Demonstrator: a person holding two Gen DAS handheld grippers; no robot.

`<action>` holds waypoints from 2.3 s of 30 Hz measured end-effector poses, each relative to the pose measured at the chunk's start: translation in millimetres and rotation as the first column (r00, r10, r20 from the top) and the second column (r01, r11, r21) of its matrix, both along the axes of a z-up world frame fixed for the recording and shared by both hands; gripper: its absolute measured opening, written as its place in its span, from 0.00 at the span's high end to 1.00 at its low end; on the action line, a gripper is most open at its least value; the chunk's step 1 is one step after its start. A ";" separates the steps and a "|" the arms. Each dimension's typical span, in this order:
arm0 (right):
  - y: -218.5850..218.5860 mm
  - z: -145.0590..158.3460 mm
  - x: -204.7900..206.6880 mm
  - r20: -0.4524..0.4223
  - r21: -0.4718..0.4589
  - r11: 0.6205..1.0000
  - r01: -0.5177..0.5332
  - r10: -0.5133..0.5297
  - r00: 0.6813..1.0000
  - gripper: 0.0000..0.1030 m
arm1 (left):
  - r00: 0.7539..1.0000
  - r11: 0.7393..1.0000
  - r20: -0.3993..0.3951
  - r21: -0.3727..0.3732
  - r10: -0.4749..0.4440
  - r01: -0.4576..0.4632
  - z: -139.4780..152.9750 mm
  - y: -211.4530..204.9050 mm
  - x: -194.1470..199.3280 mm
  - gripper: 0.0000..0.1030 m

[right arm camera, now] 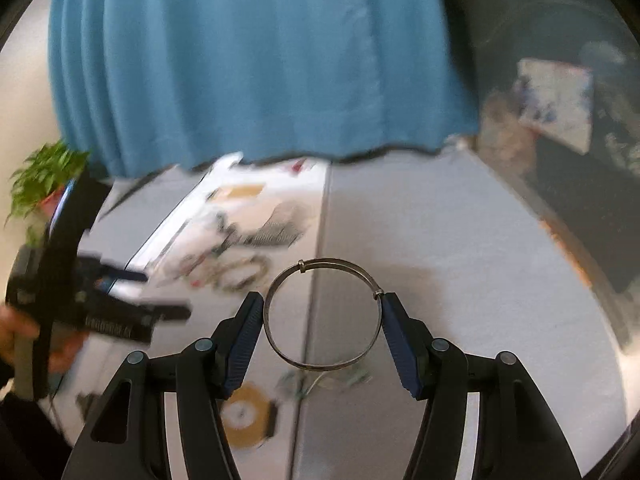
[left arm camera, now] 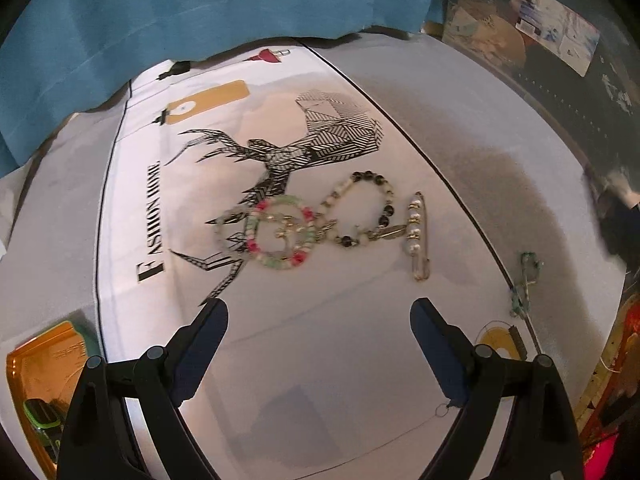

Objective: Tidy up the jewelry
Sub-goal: 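Grasp the thin silver bangle with the right tool and lift it, then carry the silver bangle in the right tool over the orange tray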

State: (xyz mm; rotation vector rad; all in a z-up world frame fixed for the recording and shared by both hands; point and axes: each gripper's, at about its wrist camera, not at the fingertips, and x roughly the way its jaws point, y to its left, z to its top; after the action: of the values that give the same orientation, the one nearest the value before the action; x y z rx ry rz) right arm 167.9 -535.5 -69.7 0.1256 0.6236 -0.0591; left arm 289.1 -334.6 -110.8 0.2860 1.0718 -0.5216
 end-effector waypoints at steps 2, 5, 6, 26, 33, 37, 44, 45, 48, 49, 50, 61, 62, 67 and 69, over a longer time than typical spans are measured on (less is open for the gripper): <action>-8.4 4.8 0.2 0.000 -0.034 0.999 0.024 -0.024 1.000 0.41 | 1.000 1.000 -0.010 -0.008 -0.012 0.012 -2.7 -6.0 0.9 0.11; -24.5 -15.6 6.0 -0.116 -0.064 0.995 0.077 -0.085 0.990 0.41 | 0.999 1.000 -0.025 -0.017 -0.026 0.026 -4.5 -17.4 1.3 0.11; -34.5 -29.4 5.7 -0.173 -0.048 0.993 0.107 -0.113 0.978 0.41 | 0.999 0.999 -0.029 -0.023 -0.036 0.035 -4.4 -21.9 0.8 0.11; -93.5 -72.1 -41.7 -0.268 -0.084 0.964 0.253 -0.267 0.926 0.40 | 0.931 0.928 -0.057 0.071 -0.361 0.365 -22.4 -145.6 -64.6 0.45; -87.9 -66.2 -42.7 -0.265 -0.047 0.969 0.242 -0.246 0.932 0.41 | 0.924 0.921 -0.051 0.071 -0.379 0.382 -7.2 -146.8 -78.2 0.96; -71.6 -42.6 -52.3 -0.217 -0.045 0.975 0.219 -0.223 0.950 0.41 | 0.949 0.949 0.000 0.023 -0.316 0.316 23.4 -108.7 -80.2 0.96; -15.9 7.8 -75.3 -0.151 -0.010 0.990 0.138 -0.138 0.979 0.41 | 0.978 0.983 0.105 -0.014 -0.181 0.183 81.4 -26.7 -112.2 0.97; -6.5 13.0 -78.5 -0.143 -0.011 0.992 0.122 -0.122 0.982 0.41 | 0.979 0.986 0.122 -0.014 -0.161 0.163 89.5 -12.0 -119.2 0.97; 37.1 33.9 -96.9 -0.113 -0.009 0.999 0.053 -0.053 0.992 0.41 | 0.982 0.993 0.158 -0.023 -0.108 0.113 107.7 27.1 -141.1 0.97; 53.2 39.8 -103.9 -0.105 -0.006 1.000 0.026 -0.026 0.994 0.41 | 0.982 0.996 0.171 -0.026 -0.084 0.089 114.4 47.3 -153.2 0.97; 66.2 43.4 -110.0 -0.100 -0.006 1.000 0.004 -0.004 0.995 0.41 | 0.982 0.997 0.178 -0.031 -0.068 0.075 118.3 62.0 -161.6 0.97; 215.9 64.2 -190.9 -0.104 -0.016 0.973 -0.232 0.229 0.968 0.41 | 0.974 0.989 0.202 -0.128 0.103 -0.078 139.2 214.4 -259.4 0.97; 230.3 64.0 -199.1 -0.111 -0.021 0.967 -0.255 0.252 0.961 0.41 | 0.973 0.987 0.201 -0.137 0.114 -0.087 139.4 224.8 -266.0 0.97; 271.3 57.3 -225.5 -0.145 -0.027 0.945 -0.327 0.320 0.936 0.41 | 0.965 0.972 0.178 -0.170 0.192 -0.162 133.0 278.3 -296.5 0.97; 284.8 53.5 -231.6 -0.164 -0.021 0.937 -0.349 0.341 0.926 0.41 | 0.963 0.965 0.161 -0.188 0.215 -0.184 129.9 293.0 -303.7 0.97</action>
State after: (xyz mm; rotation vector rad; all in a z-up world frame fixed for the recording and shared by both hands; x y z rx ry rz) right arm -63.7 -250.6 -16.2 -0.0400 0.7950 0.2588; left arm -14.6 -41.6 19.2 0.0691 0.8617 -0.3949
